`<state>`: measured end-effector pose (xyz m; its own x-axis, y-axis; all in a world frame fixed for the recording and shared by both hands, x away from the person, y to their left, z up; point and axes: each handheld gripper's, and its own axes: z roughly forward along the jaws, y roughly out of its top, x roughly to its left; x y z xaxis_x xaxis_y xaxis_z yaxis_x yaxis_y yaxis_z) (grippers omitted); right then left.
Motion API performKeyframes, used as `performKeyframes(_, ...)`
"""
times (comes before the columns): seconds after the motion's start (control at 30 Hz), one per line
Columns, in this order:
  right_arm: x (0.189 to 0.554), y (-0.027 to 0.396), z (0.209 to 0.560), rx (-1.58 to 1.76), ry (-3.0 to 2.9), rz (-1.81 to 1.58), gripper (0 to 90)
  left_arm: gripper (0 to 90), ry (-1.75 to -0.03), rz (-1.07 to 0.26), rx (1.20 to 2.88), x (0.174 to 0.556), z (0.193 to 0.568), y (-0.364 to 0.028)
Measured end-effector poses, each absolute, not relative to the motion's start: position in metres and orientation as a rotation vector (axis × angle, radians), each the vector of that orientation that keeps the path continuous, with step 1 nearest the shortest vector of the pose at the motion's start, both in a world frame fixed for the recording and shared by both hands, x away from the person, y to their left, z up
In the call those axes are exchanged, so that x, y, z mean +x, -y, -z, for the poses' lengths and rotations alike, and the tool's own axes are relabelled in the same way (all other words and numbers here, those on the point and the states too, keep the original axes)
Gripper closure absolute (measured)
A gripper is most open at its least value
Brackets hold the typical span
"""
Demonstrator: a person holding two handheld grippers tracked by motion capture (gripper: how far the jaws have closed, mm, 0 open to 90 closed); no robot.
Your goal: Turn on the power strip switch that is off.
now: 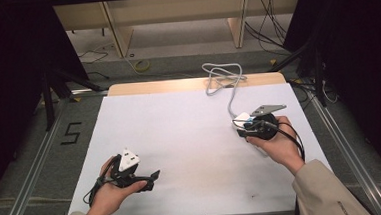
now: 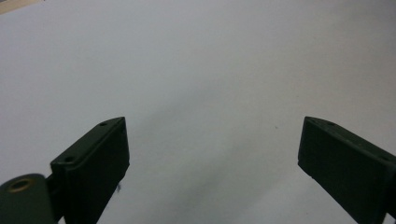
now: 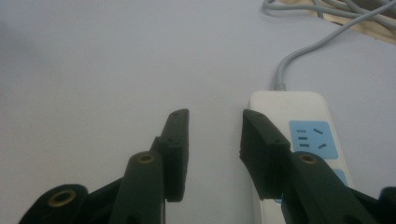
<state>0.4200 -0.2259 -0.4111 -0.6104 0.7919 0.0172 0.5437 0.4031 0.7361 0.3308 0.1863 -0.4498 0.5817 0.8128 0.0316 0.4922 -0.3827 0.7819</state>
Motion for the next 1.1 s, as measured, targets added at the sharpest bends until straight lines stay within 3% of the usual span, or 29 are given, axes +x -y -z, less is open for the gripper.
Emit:
performKeyframes(0.73, 0.385, 0.226, 0.414, 1.092, -2.334, -1.132, 53.9, 8.4, -1.027, -0.536, 2.064, 0.331, 0.45, -0.186)
performKeyframes(1.1, 0.368, 0.237, 0.414, 1.073, -2.317, -1.173, 44.3, 8.4, -1.032, -0.532, 2.062, 0.331, 0.451, -0.187)
